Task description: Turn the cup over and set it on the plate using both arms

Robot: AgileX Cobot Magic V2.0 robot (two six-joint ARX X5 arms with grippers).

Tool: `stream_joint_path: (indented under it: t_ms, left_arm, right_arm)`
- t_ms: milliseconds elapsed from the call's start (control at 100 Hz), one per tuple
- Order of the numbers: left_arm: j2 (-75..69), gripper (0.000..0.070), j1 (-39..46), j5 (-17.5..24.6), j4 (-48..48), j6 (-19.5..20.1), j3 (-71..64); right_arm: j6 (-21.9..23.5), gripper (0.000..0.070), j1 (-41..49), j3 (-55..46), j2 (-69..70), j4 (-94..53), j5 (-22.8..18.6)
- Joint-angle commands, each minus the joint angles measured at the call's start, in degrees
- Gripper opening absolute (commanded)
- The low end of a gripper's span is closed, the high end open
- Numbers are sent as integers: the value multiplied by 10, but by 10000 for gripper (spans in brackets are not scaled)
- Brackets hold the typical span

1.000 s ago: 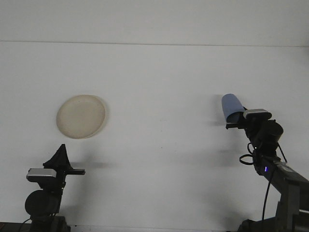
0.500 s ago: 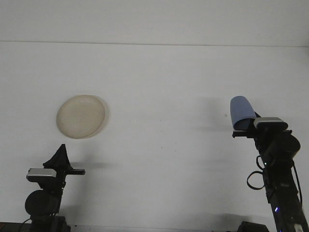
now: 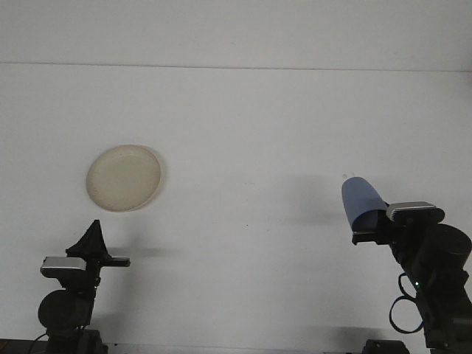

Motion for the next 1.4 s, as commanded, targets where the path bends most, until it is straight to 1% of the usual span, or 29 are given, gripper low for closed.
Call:
stream_joint_path:
  t_ms: [0,130,320,480,670,790,900,1000,1100,1180,1390]
  left_arm:
    - [-1,12,0,2,6,-1,-12]
    - [-1,12,0,2,6,-1,-12]
    - [-1,12,0,2,6,-1,-12]
    - [-1,12,0,2,6,-1,-12]
    - [-1,12,0,2,6,-1,-12]
    - [-1,12,0,2,6,-1,-12]
    - [-1,12,0,2,6,-1,-12]
    - [-1,12,0,2,6,-1,-12]
    - [-1,12,0,2,6,-1,-12]
    - [-1,13,0,2,6,-1,-12]
    - [-1,12,0,2,6,-1,-12]
  right_arm:
    - [10,6,14,42,14,-35,1]
    - [11,5,47,120,56,-130,0]
    - [10,5,110,238,156,-264,0]
    - [10,4,168,313,252,-331,2]
    - [9,5,231,383,362,-378,30]
    - [-2,5,277,426,426,-400,44]
    - [-5,5,316,459,474,-411,63]
    - [-11,5,352,477,510,-416,63]
    - [-18,5,380,481,538,-416,65]
    - [-18,5,401,481,560,-421,75]
    - [-20,5,440,481,608,-423,75]
